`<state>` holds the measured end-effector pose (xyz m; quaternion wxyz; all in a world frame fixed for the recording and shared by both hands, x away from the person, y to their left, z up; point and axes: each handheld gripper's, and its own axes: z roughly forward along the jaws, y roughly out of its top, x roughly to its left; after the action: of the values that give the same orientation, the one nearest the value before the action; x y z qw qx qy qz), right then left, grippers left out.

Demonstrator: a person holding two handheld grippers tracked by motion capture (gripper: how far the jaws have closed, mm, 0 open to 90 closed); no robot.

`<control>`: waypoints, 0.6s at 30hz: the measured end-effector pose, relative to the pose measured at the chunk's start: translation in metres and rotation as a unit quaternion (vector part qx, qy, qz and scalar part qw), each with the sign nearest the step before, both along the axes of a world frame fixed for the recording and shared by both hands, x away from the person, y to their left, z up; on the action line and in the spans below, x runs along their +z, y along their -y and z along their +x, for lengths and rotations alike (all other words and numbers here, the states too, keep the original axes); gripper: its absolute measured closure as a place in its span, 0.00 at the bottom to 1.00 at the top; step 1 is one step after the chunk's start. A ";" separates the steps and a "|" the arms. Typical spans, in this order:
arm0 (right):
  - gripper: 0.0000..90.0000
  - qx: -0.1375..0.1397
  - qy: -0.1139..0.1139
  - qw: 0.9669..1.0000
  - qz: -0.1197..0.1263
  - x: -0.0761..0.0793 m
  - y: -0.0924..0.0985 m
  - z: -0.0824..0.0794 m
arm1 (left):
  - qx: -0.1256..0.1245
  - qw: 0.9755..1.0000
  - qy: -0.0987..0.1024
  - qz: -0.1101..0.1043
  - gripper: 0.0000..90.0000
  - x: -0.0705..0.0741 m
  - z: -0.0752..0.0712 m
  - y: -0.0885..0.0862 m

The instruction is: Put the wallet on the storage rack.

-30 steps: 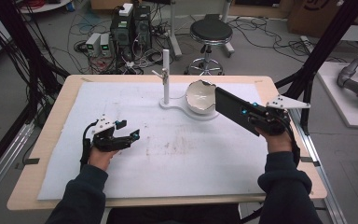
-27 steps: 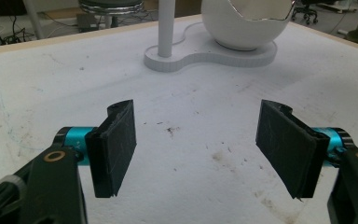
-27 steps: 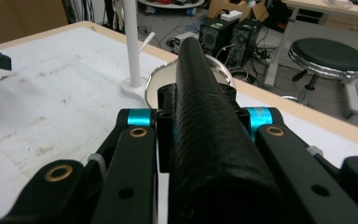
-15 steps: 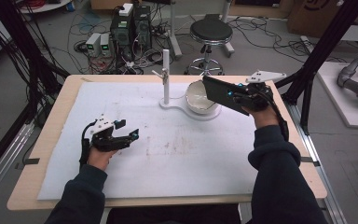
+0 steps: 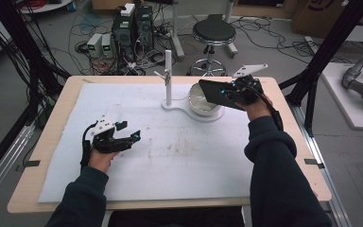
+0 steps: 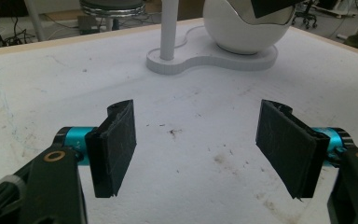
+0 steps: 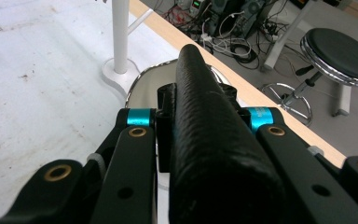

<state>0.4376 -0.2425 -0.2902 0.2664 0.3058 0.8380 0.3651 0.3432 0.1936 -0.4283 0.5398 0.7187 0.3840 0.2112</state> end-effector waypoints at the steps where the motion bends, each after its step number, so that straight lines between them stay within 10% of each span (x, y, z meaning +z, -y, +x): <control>1: 0.80 -0.001 -0.001 1.000 -0.004 0.000 -0.002 0.001 | 0.000 1.000 0.000 -0.001 0.32 0.000 0.000 0.000; 18: 0.78 -0.001 -0.012 0.998 -0.054 -0.012 -0.035 0.022 | -0.001 1.000 -0.001 -0.004 0.32 0.000 0.001 -0.002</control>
<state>0.4591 -0.2075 -0.3027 0.2727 0.2959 0.8594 0.3155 0.3441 0.1957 -0.4287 0.5425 0.7170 0.3849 0.2086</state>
